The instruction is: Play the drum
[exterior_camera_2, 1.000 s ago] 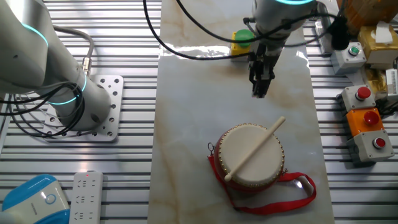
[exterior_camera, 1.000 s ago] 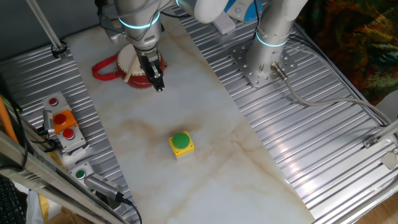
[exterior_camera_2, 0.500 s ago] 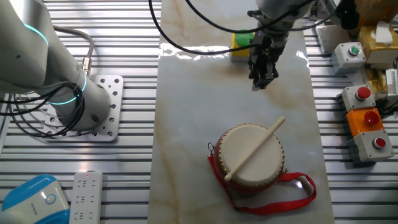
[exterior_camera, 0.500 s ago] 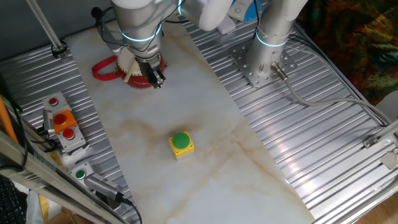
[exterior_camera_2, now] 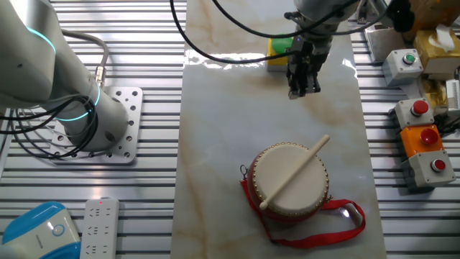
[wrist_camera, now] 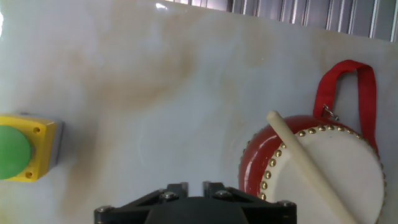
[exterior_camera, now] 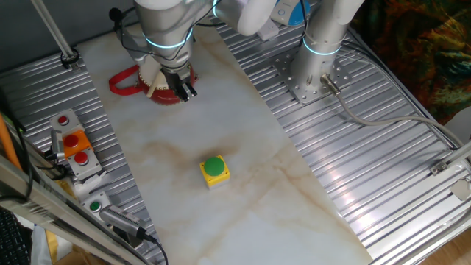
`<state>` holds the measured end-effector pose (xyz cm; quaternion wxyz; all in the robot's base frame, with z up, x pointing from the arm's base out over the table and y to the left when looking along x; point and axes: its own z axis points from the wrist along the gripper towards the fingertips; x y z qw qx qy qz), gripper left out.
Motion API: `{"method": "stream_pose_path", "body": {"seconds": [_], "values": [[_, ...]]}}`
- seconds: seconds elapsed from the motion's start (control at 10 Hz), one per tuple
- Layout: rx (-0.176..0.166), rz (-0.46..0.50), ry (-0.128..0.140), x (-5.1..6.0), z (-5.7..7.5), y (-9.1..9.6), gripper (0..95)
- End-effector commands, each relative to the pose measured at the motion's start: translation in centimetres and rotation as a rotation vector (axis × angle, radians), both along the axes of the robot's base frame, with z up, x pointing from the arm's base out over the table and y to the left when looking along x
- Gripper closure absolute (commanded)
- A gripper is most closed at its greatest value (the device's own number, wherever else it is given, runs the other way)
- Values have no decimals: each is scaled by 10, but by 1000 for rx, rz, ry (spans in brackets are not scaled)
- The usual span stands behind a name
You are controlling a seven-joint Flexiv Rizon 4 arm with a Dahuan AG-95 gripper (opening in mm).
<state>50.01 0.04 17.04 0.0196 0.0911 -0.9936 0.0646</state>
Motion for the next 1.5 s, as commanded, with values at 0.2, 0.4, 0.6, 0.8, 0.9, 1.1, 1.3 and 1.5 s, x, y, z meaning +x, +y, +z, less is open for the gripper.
{"method": "stream_pose_path", "body": {"seconds": [0.2, 0.4, 0.6, 0.8, 0.9, 1.1, 1.3, 1.5], "values": [[51, 264, 26, 0, 0, -1, 950], [74, 354, 32, 2, 0, -6, 950], [94, 403, 30, 11, -3, -37, 950], [106, 421, 27, 19, -13, -67, 950], [116, 433, 26, 21, -16, -74, 950], [121, 495, 23, 25, -18, -90, 950], [88, 622, 27, 31, -8, -102, 950], [55, 712, 30, 42, 2, -108, 950]]}}
